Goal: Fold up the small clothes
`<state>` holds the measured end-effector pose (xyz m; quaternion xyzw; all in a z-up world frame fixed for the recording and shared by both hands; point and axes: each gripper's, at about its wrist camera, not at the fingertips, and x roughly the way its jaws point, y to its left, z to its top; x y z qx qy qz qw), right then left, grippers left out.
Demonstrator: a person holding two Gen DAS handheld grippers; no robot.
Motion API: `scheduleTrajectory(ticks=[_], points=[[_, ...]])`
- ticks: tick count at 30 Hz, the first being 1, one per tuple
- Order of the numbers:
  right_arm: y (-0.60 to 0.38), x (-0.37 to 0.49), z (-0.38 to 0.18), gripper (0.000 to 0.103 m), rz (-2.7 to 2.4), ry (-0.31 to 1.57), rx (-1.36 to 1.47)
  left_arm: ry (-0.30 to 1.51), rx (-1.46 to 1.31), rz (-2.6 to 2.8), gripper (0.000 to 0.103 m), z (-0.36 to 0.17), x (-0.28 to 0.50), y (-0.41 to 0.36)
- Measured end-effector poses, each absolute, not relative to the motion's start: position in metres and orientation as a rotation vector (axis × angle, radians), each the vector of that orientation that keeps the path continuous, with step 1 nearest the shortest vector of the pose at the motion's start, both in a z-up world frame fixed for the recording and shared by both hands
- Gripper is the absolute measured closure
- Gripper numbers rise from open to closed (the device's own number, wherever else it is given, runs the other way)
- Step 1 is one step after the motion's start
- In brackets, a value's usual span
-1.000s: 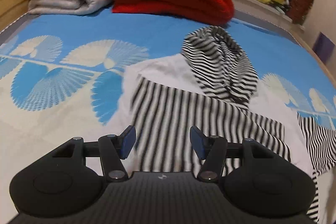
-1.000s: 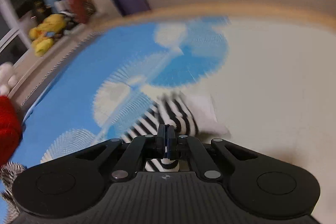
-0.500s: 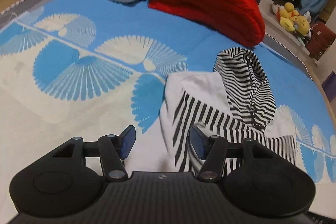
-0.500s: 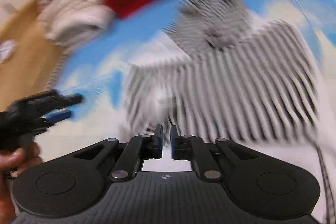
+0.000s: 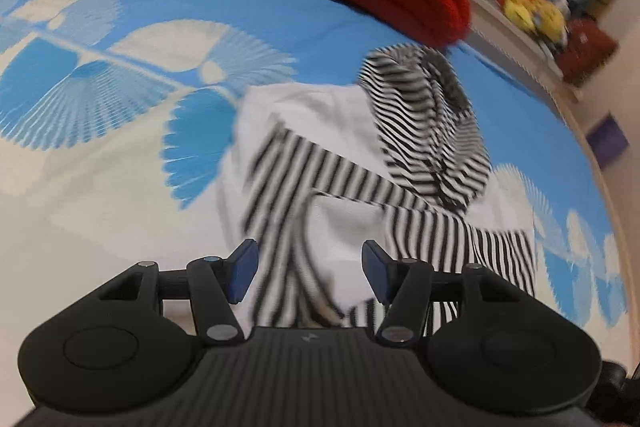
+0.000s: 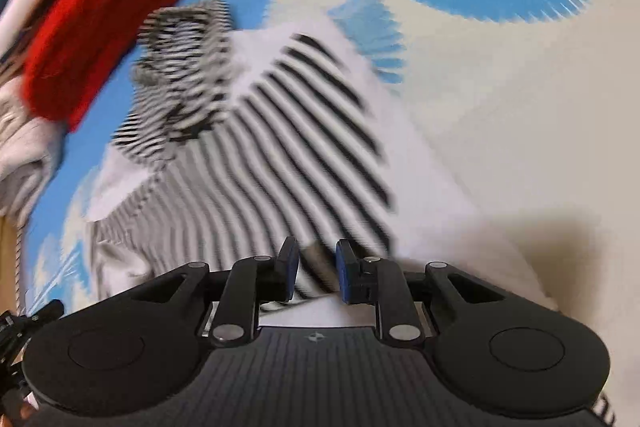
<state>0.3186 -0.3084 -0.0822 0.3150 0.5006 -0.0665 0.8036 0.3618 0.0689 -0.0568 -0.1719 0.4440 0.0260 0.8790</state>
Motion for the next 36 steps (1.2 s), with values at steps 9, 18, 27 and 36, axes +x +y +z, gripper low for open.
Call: scheduleTrajectory(ticks=[9, 18, 27, 36], points=[[-0.315, 0.322, -0.108, 0.081, -0.117, 1.156, 0.754, 0.916, 0.099, 0.074, 0.022, -0.105, 0.372, -0.024], [-0.323, 0.325, -0.109, 0.081, -0.124, 1.175, 0.812, 0.828, -0.210, 0.449, 0.080, -0.086, 0.352, 0.043], [-0.316, 0.325, -0.097, 0.079, -0.199, 1.146, 0.749, 0.855, -0.458, 0.536, 0.078, -0.065, 0.339, 0.116], [-0.304, 0.338, -0.090, 0.075, -0.173, 1.085, 0.594, 1.070, -0.464, 0.244, 0.066, -0.095, 0.361, 0.103]])
